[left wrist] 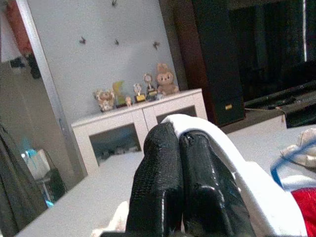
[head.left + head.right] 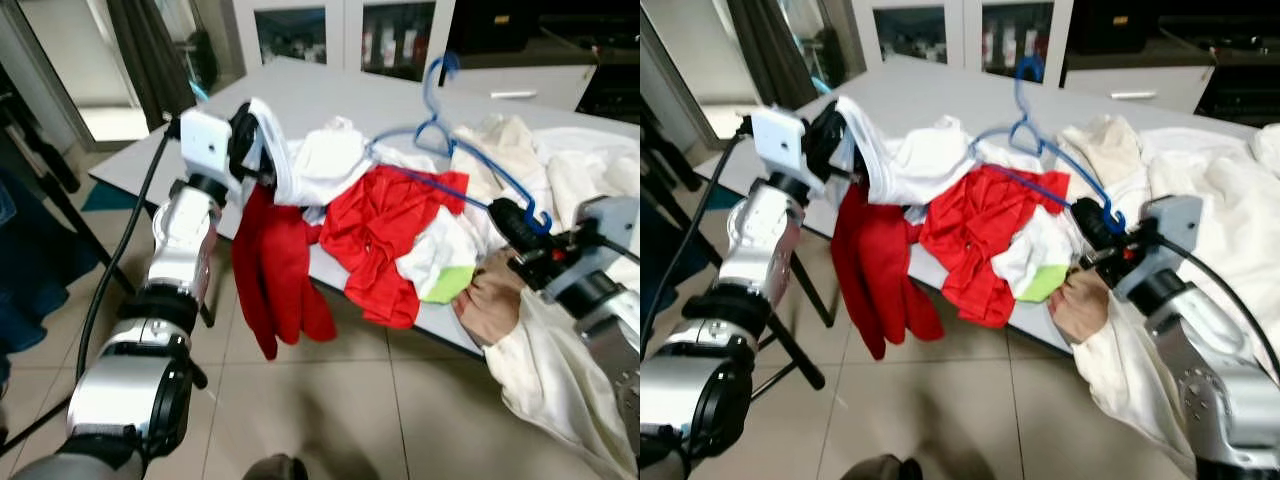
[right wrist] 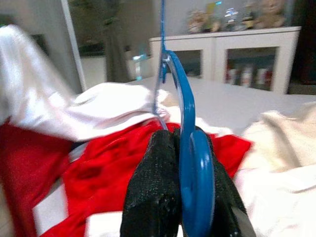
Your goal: Hang hanger
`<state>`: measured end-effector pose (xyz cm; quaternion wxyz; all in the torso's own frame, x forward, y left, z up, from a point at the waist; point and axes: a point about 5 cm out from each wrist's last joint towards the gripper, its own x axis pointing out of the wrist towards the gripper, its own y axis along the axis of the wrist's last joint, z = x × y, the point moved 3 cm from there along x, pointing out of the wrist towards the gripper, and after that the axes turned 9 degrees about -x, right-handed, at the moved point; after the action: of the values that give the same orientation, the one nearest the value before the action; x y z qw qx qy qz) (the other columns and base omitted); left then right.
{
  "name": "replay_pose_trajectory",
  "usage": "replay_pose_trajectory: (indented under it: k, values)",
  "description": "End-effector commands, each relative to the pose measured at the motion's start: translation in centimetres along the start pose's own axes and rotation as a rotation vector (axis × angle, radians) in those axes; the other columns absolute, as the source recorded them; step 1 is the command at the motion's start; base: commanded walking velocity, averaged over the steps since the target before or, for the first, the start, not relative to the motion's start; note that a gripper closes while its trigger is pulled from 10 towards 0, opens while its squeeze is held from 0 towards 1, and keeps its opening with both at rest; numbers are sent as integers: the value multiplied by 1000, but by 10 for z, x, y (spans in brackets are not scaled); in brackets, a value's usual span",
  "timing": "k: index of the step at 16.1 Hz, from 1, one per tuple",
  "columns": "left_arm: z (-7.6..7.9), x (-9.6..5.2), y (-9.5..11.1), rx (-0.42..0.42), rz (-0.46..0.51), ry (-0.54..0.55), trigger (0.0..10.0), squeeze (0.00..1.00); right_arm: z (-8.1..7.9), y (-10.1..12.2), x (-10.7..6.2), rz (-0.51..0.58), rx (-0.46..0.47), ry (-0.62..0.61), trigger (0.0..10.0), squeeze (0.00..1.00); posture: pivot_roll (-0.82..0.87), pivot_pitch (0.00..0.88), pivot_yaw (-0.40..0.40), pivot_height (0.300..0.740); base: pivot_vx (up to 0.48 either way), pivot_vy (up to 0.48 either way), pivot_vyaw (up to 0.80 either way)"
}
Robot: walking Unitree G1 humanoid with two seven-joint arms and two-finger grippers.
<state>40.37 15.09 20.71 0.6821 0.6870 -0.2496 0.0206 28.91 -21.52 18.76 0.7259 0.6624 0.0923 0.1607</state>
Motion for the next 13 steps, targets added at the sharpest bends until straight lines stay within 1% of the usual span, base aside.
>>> replay_pose_trajectory:
  k: [1,2,4,5,6,8,9,10,11,13]
  values:
    - [-3,-3,-4,-27,-8,33,10000,0,0,6,9,51,-2,-19,10000,0,38,0,85,740,0,0,0]
    - [-5,-7,-10,-69,-22,69,10000,0,-4,1,15,57,5,-31,10000,0,40,0,81,740,0,0,0]
    - [-6,-10,-16,-95,-37,92,10000,0,-8,-6,20,54,-8,-47,10000,0,43,0,77,740,0,0,0]
    - [-6,-15,-24,-115,-60,114,10000,0,-14,-13,24,54,-24,-71,10000,0,45,0,72,740,0,0,0]
    - [-5,-18,-29,-120,-73,124,10000,0,-17,-14,26,68,-16,-75,10000,0,45,0,72,740,0,0,0]
    - [-6,-22,-33,-120,-89,131,10000,0,-23,-10,28,99,16,-45,10000,0,46,0,70,740,0,0,0]
    - [-6,-26,-39,-101,-114,130,10000,0,-32,-6,28,113,35,45,10000,0,47,0,67,740,0,0,0]
    - [-8,-28,-41,-94,-125,136,10000,0,-37,-2,24,124,41,111,10000,0,49,0,65,740,0,0,0]
    - [-10,-30,-42,-94,-131,144,10000,0,-38,0,21,134,43,149,10000,0,51,0,62,740,0,0,0]
    - [-14,-34,-46,-89,-150,161,10000,0,-34,5,13,147,64,196,10000,0,51,0,62,740,0,0,0]
